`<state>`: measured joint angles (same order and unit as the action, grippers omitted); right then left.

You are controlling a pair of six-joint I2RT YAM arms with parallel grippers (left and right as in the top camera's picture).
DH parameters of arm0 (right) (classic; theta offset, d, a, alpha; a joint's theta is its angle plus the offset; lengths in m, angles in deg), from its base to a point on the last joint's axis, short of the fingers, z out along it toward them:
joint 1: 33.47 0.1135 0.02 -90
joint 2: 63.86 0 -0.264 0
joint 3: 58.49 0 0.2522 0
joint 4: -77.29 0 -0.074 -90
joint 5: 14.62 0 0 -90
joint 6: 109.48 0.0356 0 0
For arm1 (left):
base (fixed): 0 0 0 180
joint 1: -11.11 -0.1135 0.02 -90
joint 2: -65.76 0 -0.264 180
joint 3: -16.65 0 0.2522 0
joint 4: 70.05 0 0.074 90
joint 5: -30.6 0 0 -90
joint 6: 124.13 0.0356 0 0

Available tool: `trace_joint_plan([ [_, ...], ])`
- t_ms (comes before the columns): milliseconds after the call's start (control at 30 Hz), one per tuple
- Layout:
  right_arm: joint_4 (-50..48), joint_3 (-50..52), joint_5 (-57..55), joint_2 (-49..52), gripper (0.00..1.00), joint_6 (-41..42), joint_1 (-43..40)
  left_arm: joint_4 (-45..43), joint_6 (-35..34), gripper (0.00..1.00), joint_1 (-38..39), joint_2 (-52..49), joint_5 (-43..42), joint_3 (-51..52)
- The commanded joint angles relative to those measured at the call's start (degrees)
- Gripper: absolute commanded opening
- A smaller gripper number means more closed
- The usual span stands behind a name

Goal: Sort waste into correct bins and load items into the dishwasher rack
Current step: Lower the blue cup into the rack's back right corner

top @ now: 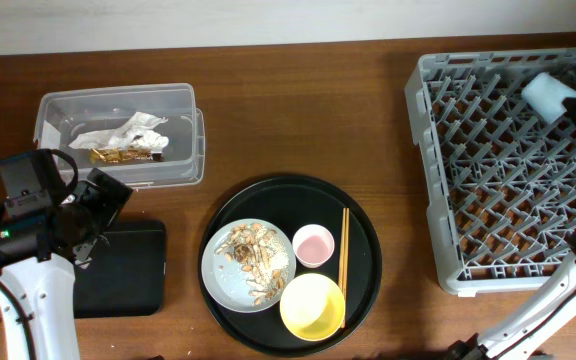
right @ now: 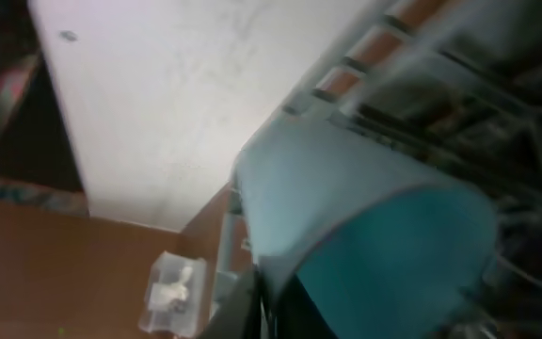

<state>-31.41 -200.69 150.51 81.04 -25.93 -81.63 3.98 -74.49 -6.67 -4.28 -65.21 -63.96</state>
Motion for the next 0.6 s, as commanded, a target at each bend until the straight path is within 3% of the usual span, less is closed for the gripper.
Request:
trace_joint_plan([
  [0,1.66,-0.24,-8.46,0.02,0.12,-0.22,0.02,0.02,-0.72,0.99,-0.28,-0.02,-0.39,0.17],
  [400,7.61,-0.26,-14.6,-7.02,0.12,-0.31,-4.13,0.02,-0.74,0.99,-0.28,-0.02,-0.39,0.17],
  [567,11.72,-0.26,-27.3,-12.9,0.25,1.81,-5.95,0.02,-0.72,0.99,-0.28,-0.02,-0.39,0.17],
])
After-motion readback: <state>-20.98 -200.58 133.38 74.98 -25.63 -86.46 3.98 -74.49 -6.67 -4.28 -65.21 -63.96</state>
